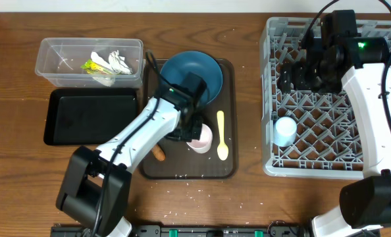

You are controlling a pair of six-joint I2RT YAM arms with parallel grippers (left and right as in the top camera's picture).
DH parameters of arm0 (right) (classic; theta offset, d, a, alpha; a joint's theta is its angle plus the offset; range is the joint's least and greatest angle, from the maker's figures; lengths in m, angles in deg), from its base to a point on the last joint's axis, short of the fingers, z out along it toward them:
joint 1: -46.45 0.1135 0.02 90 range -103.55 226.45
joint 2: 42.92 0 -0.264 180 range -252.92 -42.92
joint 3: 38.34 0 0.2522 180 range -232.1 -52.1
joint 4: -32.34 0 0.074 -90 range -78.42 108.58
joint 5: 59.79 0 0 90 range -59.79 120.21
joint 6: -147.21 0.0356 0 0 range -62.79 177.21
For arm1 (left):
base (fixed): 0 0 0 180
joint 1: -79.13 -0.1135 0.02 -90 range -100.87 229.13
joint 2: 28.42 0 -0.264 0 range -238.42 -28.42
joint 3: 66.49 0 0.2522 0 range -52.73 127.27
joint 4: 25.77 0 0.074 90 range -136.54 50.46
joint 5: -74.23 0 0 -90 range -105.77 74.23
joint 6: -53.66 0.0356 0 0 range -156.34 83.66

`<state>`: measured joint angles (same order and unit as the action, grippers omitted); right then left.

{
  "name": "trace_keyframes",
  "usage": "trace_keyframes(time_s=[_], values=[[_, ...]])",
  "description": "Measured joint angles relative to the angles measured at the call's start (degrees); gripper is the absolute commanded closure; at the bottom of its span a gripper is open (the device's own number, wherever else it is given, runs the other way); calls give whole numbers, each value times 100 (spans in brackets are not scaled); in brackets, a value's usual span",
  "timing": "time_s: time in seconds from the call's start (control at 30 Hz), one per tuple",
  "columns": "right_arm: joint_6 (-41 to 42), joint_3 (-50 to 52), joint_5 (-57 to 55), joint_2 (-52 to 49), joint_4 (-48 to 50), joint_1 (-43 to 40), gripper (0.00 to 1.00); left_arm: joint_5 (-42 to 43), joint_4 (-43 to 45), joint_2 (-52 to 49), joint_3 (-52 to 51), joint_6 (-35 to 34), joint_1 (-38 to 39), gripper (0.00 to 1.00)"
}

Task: Sort waste into correct bins and load items into the dishwasher rack
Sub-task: 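Grasp the pink cup on the tray with the left gripper, then lift the pink cup and pass it to the right gripper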

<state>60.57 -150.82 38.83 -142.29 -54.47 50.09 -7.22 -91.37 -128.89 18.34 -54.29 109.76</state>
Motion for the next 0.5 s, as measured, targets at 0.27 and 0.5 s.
trace_keyframes(time_s=[0.27, 0.5], values=[[-236, 0, 507, 0, 107, -2, 2, 501, 37, 39, 2, -26, -81, 94], [-922, 7, 2277, 0, 686, 35, 1, 2747, 844, 955, 140, 35, -1325, 94]])
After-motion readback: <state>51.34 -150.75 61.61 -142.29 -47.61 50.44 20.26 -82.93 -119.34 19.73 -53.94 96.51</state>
